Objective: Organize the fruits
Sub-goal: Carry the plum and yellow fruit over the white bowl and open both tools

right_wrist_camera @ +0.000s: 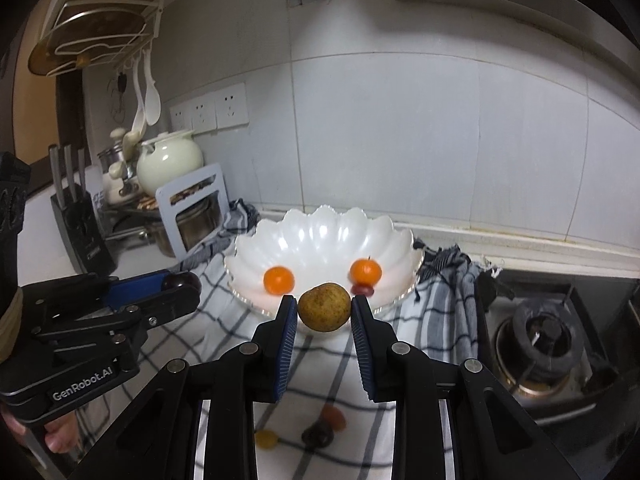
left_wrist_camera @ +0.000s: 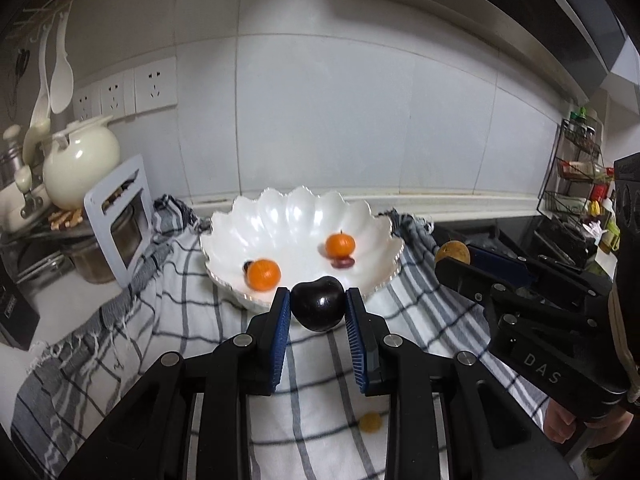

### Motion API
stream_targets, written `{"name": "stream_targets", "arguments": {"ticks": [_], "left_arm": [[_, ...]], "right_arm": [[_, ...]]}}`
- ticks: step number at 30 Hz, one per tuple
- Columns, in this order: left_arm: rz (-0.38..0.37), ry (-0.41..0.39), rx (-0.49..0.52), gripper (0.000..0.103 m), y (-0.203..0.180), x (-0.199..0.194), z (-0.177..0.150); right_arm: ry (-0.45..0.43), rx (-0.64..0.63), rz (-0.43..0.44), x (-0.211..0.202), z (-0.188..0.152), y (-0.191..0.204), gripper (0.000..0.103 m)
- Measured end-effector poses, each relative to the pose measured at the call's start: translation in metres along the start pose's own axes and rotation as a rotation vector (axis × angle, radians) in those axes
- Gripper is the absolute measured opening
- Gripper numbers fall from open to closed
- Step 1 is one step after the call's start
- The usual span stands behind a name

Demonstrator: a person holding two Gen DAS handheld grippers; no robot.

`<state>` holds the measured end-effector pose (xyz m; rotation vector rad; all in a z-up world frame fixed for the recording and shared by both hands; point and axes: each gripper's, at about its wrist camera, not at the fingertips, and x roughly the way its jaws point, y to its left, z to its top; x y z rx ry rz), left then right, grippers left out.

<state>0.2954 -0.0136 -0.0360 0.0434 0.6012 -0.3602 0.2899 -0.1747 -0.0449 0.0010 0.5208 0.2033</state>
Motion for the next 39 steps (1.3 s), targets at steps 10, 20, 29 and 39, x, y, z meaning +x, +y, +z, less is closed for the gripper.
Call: {"name": "stream_targets", "arguments": {"ticks": [10,20,29,39], "left_arm": [[0.015,0.000,-0.019,0.028,0.000,0.026,0.027],[0.028,0.053,-0.044,0.028,0.001,0.067,0.042],[0.037,0.155,-0.113,0.028,0.010,0.115,0.041],[0.072,0.238,-0.123,0.028,0.011,0.150,0.031]], "right_arm": [[0.014,0.011,-0.010,0.028,0.024,-0.012,0.029],[0.066,0.005,-0.021,0.071,0.039,-0.032,0.029],[0.174,0.024,0.013,0.116,0.037,-0.049,0.029],[0.259,0.039,0.026,0.149,0.026,-0.059,0.030]]}}
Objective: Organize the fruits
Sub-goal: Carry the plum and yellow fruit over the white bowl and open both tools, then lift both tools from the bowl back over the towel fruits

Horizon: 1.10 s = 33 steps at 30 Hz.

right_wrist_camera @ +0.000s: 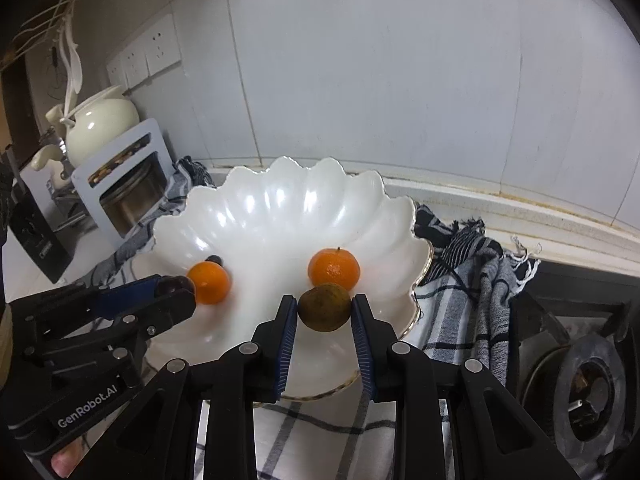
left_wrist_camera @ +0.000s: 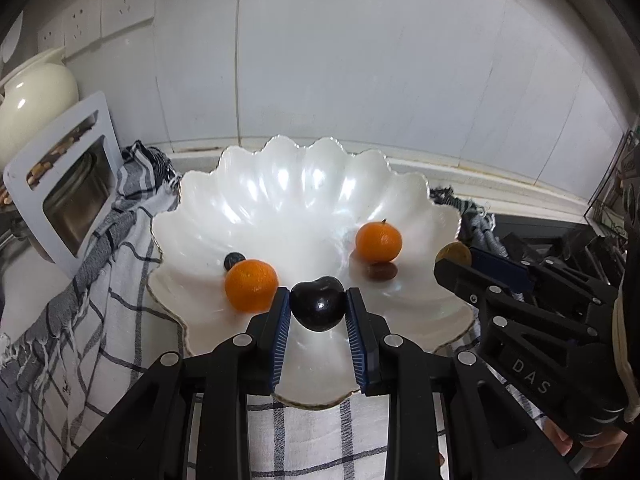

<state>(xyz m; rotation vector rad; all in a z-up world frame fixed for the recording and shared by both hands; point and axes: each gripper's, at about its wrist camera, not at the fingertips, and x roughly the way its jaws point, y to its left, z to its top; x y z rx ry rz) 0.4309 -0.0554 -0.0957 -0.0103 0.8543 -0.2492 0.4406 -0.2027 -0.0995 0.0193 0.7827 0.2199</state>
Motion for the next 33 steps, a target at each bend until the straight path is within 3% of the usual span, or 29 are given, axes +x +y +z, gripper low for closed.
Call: {"name": "stream_targets", "arguments": {"ticks": [4,5,7,8,22,33], "left_arm": [[0.022,0.015,-0.011,0.030,0.002,0.008,-0.001],[0.023,0.022,-0.015,0.035,0.002,0.009,-0.002],[0.030,0.020,-0.018,0.046,0.002,0.009,-0.003],[0.038,0.013,-0.016,0.048,0.002,0.008,-0.003],[0.145,-0.117,0.077,0.073,-0.012,-0.056,-0.010],[0.118,-0.209,0.092,0.079,-0.024,-0.117,-0.023]], "right_arm": [[0.014,-0.004,-0.005,0.006,-0.001,-0.002,0.030],[0.017,-0.005,-0.006,0.006,-0.001,-0.002,0.031],[0.025,-0.003,-0.006,0.008,-0.001,-0.003,0.045],[0.025,0.001,-0.008,0.008,-0.001,-0.004,0.047],[-0.077,-0.008,-0.050,-0.048,-0.008,-0.009,0.047],[-0.186,-0.001,-0.082,-0.114,-0.019,-0.005,0.047]]}}
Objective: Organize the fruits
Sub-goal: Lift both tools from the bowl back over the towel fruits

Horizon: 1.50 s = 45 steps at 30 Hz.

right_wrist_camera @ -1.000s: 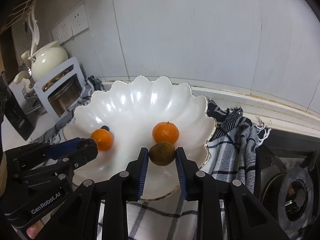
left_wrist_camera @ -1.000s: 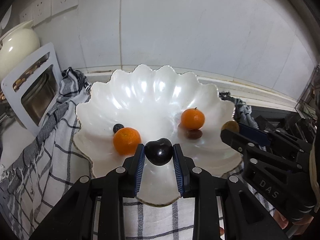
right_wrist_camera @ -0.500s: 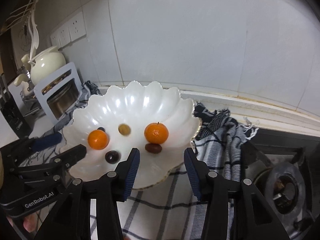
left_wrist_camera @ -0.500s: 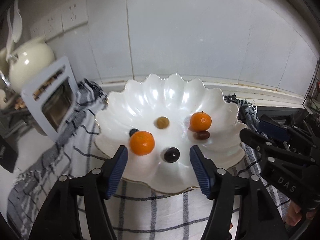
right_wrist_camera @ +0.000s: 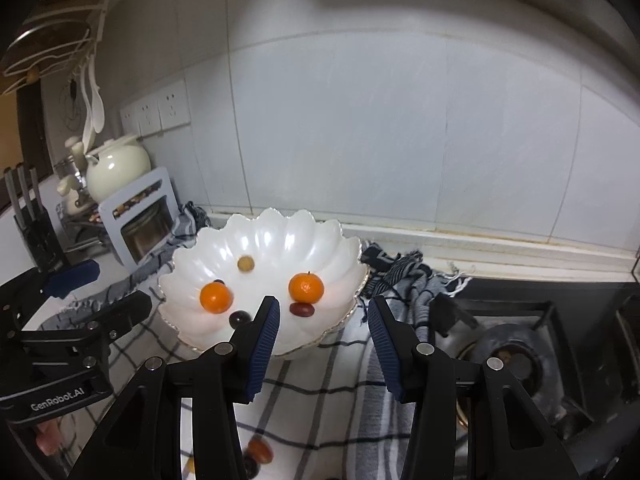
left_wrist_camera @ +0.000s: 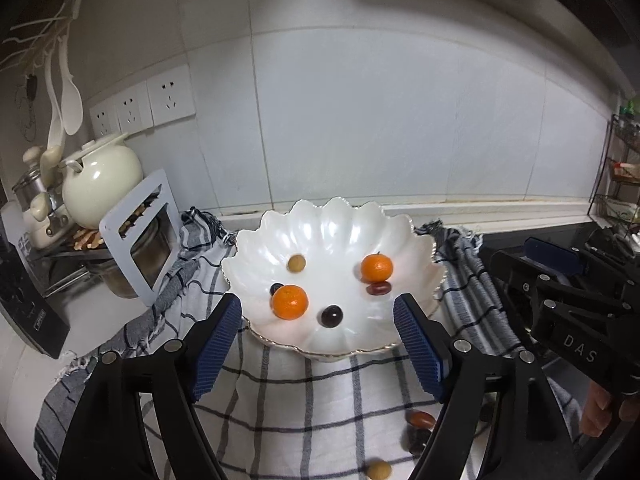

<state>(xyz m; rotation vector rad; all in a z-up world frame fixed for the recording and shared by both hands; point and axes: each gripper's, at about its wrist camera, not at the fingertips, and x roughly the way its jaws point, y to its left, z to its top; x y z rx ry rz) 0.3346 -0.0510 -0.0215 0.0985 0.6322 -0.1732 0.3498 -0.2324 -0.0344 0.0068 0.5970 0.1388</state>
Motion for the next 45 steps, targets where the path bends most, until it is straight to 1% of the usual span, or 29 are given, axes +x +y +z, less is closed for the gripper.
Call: {"name": "stream_targets", "arguments": {"ticks": [5,10,21,33,45], "left_arm": [[-0.004,-0.027,0.004,0.079,-0.002,-0.023,-0.007],[-0.001,-0.054,0.028,0.079,-0.006,-0.043,-0.018],[-0.014,-0.052,0.032,0.079,-0.011,-0.068,-0.050],[-0.027,-0.006,0.055,0.079,-0.021,-0.072,-0.083],[-0.049,0.048,0.051,0.079,-0.031,-0.061,-0.109]], "right_arm": [[-0.029,-0.005,-0.015,-0.024,-0.007,0.002,0.047],[-0.049,-0.008,-0.014,-0.042,-0.018,0.005,0.047],[-0.051,-0.052,-0.014,-0.067,-0.047,0.015,0.047],[-0.006,-0.140,-0.028,-0.075,-0.080,0.026,0.047],[0.088,-0.200,-0.040,-0.059,-0.110,0.024,0.047]]}}
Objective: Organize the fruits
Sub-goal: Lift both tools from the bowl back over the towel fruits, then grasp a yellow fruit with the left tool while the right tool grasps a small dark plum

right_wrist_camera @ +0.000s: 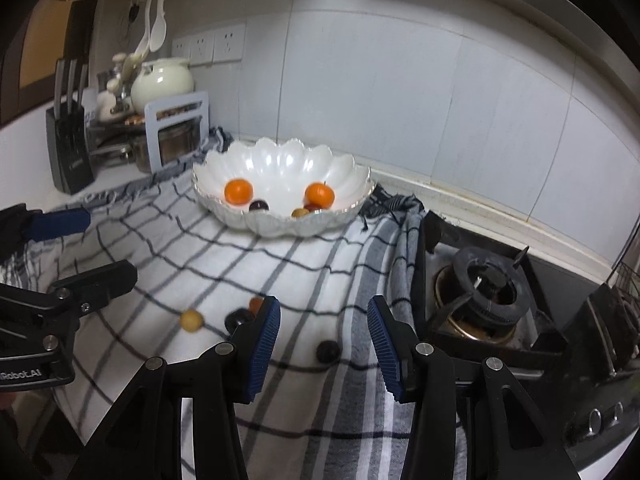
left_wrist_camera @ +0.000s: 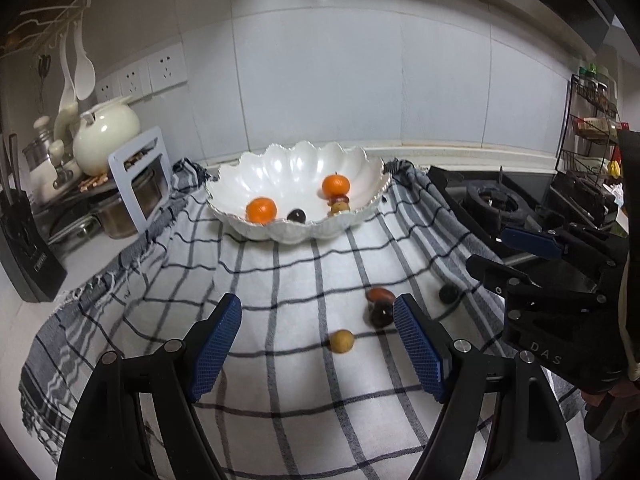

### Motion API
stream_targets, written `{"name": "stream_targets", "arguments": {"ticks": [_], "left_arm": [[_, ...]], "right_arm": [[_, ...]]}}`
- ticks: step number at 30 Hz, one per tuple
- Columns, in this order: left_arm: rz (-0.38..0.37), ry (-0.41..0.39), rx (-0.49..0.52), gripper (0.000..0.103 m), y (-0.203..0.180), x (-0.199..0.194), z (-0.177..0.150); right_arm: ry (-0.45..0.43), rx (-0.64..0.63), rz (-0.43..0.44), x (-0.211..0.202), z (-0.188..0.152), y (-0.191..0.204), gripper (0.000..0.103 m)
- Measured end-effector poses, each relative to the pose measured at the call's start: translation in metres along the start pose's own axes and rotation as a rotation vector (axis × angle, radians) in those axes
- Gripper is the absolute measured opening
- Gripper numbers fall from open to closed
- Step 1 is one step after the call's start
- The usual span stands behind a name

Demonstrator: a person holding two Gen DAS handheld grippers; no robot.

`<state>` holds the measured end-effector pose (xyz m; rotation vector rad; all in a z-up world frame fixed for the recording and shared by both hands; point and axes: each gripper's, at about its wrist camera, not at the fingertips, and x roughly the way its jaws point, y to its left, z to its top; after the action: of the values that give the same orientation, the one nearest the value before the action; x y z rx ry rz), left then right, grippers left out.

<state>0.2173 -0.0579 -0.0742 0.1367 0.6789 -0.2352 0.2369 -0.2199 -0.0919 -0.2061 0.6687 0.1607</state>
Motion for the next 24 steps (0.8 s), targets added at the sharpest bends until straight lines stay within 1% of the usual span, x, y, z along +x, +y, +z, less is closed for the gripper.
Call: {"name": "stream_targets", "arguments": {"ticks": [3,6,9,16,19,24], "left_arm": [[-0.001,0.019,0.006,0.078,-0.004,0.007,-0.006],[-0.002,0.033,0.000,0.078,-0.004,0.012,-0.010],[-0.004,0.048,-0.004,0.076,-0.006,0.018,-0.014],[0.001,0.082,0.002,0.068,-0.010,0.033,-0.020],[-0.005,0.099,-0.009,0.062,-0.010,0.041,-0.022],[-0.011,0.117,-0.014,0.057,-0.011,0.051,-0.023]], "right_arm": [[0.020,-0.025,-0.004,0.005,-0.006,0.003,0.046],[0.041,-0.048,-0.004,0.013,-0.010,0.005,0.042],[0.063,-0.059,0.001,0.020,-0.014,0.005,0.041],[0.113,-0.079,0.012,0.039,-0.021,0.005,0.035],[0.125,-0.086,0.016,0.045,-0.023,0.005,0.035],[0.147,-0.105,0.015,0.056,-0.024,0.005,0.032]]}}
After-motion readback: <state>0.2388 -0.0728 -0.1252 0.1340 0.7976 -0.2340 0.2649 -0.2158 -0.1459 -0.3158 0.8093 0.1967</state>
